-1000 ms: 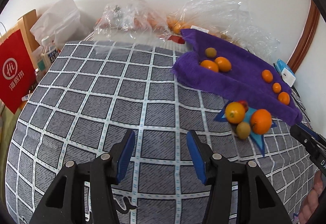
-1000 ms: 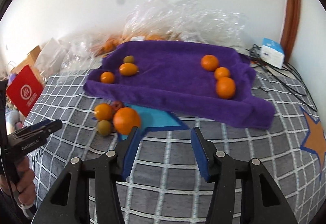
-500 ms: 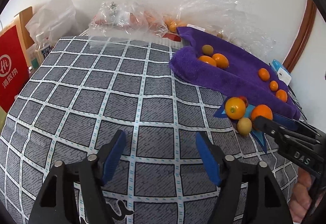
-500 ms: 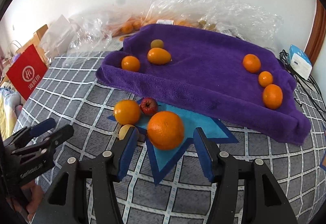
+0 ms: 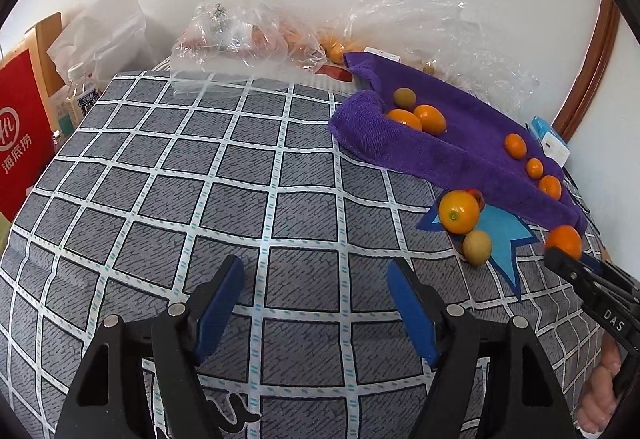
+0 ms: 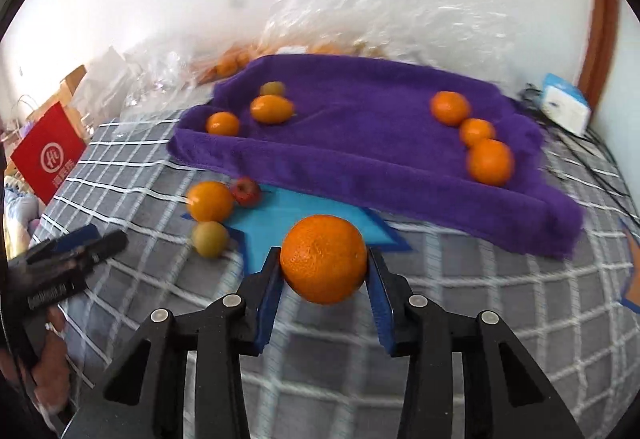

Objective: Organize fruits
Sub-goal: 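Grasp a round orange with the left gripper while the right gripper holds its orange, then carry both held fruits over the purple towel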

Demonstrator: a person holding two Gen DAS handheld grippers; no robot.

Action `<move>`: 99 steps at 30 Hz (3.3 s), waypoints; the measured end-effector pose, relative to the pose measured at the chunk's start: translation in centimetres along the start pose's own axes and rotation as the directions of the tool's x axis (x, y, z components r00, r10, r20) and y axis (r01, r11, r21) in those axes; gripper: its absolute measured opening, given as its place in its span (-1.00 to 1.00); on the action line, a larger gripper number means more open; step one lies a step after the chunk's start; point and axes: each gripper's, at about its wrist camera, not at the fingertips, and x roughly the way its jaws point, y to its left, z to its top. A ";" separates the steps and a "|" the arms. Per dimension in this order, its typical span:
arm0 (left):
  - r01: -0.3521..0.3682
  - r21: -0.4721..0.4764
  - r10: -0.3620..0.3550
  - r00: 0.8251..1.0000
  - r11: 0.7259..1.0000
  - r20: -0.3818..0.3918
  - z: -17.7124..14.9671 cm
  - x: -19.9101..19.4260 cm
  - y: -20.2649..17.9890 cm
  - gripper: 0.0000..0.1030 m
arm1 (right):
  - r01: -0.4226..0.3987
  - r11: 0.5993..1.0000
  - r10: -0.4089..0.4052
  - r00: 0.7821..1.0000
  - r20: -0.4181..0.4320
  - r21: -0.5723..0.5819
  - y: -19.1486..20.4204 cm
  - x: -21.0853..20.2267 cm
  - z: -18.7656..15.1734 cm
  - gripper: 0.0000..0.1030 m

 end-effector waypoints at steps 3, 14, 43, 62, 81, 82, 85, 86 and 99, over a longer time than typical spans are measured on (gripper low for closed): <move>0.005 -0.007 -0.005 1.000 1.000 0.003 0.0 -0.1 0.2 0.40 | 0.067 0.997 -0.067 0.998 -0.006 0.032 -2.8 -0.8 -1.2 -0.21; 0.033 0.044 -0.032 0.999 0.998 -0.025 1.2 -1.5 -4.3 0.15 | 0.104 0.987 -0.107 0.994 0.014 0.125 -8.9 -1.8 -2.3 -0.21; 0.137 -0.005 -0.137 0.990 0.991 -0.046 2.8 4.1 -8.5 -0.36 | 0.098 0.991 -0.099 0.995 0.009 0.087 -8.5 -0.8 -3.3 -0.21; 0.137 -0.081 -0.125 0.983 0.987 0.135 3.3 1.4 -6.7 -0.36 | 0.101 0.990 -0.103 0.995 0.015 0.102 -8.8 -1.0 -3.5 -0.21; 0.185 -0.080 -0.160 0.955 0.979 0.250 3.4 -1.5 -6.4 -0.36 | 0.132 0.962 -0.138 0.990 0.011 0.241 -11.1 -1.3 -3.2 -0.21; 0.186 -0.085 -0.160 0.955 0.979 0.249 3.5 -1.4 -6.3 -0.36 | 0.136 0.960 -0.143 0.990 0.010 0.245 -11.2 -1.4 -3.1 -0.21; 0.193 -0.097 -0.164 0.954 0.976 0.250 3.6 -1.5 -6.1 -0.36 | 0.126 0.960 -0.136 0.990 0.024 0.251 -11.3 -2.1 -2.5 -0.21; 0.193 -0.099 -0.163 0.953 0.976 0.255 3.6 -1.6 -6.0 -0.36 | 0.131 0.959 -0.143 0.989 0.031 0.252 -11.2 -2.3 -2.3 -0.21; 0.193 -0.141 -0.150 0.951 0.971 0.269 3.7 -1.7 -4.7 -0.36 | 0.105 0.973 -0.137 0.979 0.151 0.205 -9.6 -6.7 2.3 -0.21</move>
